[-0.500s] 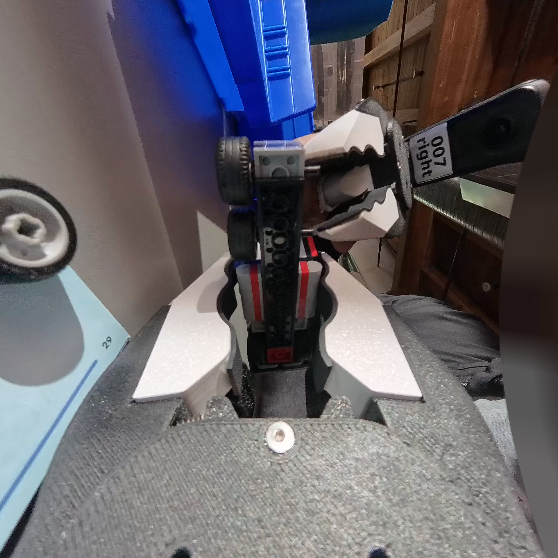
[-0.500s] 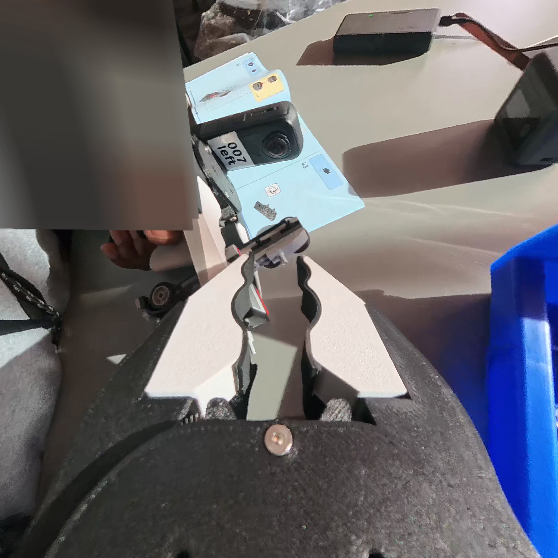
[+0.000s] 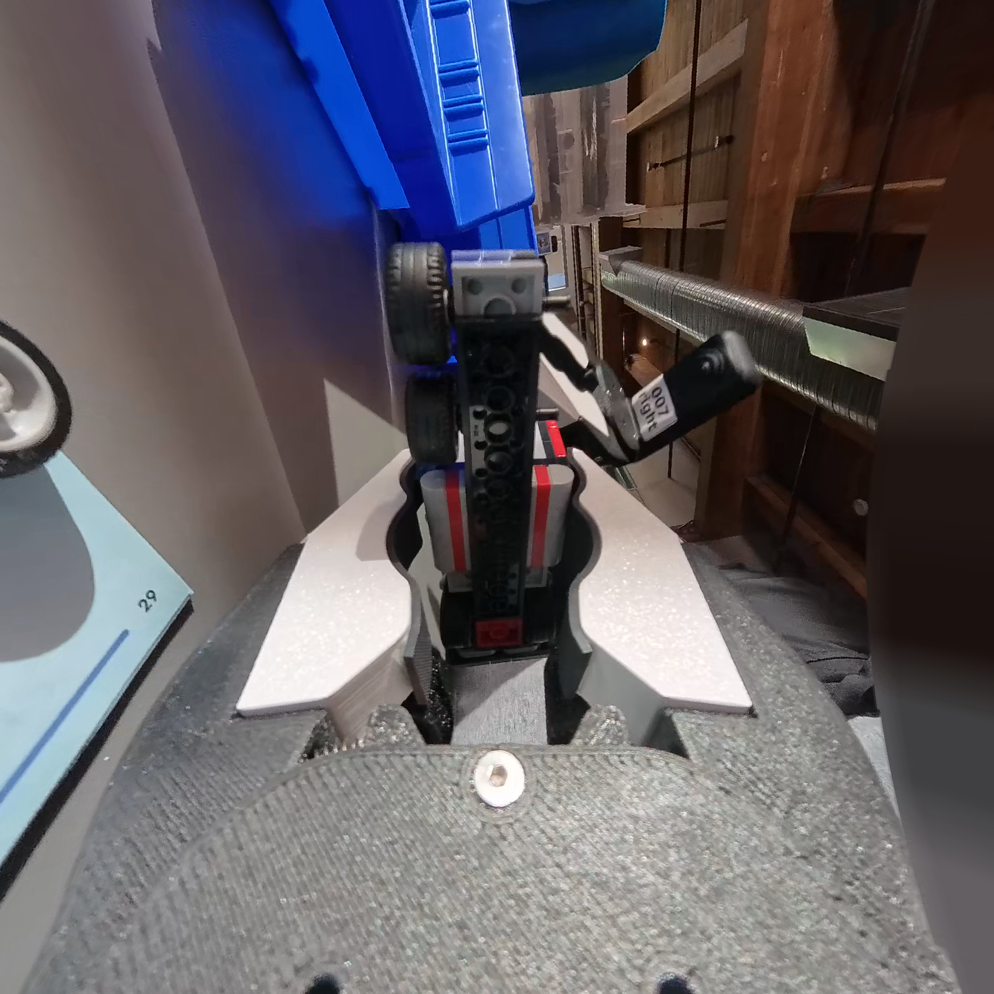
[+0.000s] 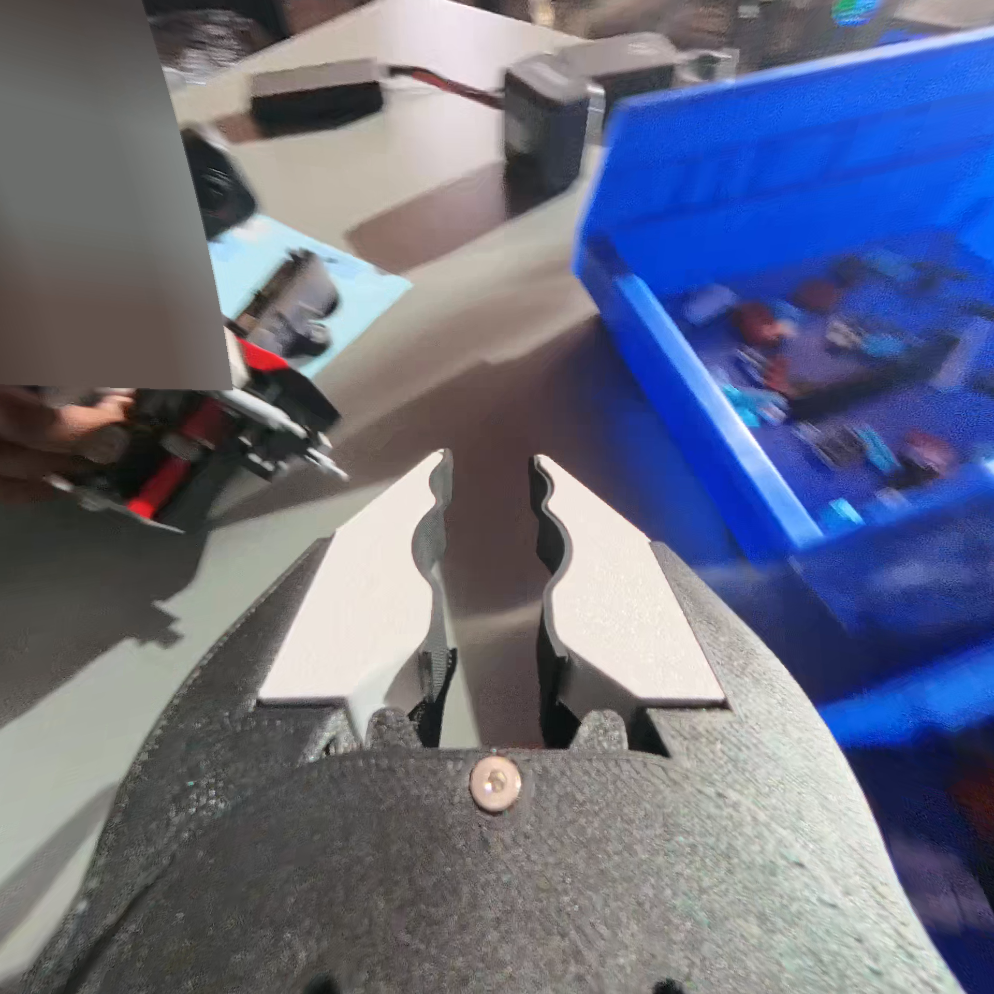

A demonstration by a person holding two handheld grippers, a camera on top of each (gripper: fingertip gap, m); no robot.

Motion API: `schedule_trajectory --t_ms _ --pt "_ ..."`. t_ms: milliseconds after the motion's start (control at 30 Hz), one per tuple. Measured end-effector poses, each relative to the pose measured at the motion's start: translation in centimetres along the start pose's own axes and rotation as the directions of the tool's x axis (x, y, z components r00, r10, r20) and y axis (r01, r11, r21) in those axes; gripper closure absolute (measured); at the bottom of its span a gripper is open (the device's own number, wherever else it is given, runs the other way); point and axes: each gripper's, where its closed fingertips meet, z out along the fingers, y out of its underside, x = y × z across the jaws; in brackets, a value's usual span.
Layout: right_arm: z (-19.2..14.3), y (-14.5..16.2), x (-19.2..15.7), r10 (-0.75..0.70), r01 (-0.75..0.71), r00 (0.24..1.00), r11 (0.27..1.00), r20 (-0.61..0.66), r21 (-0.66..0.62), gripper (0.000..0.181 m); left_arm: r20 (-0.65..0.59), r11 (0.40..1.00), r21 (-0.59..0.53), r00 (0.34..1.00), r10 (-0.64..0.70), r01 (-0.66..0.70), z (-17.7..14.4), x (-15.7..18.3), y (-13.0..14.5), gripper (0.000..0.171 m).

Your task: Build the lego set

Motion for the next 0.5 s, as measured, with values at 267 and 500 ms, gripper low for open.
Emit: schedule_trajectory --t_ms 267,500 --pt "-10.7 9.1 8.0 0.117 -0.176 0.818 0.983 -0.563 -0.051 0.158 0.001 1.000 -0.005 1.000 0.013 -0.013 0.4 0.1 0.4 0.119" --pt "-6.9 8.6 4.9 0.130 -0.193 0.907 0.974 -0.401 -0.120 0.153 0.011 0.999 -0.017 0.999 0.034 -0.034 0.9 0.0 1.0 0.119"
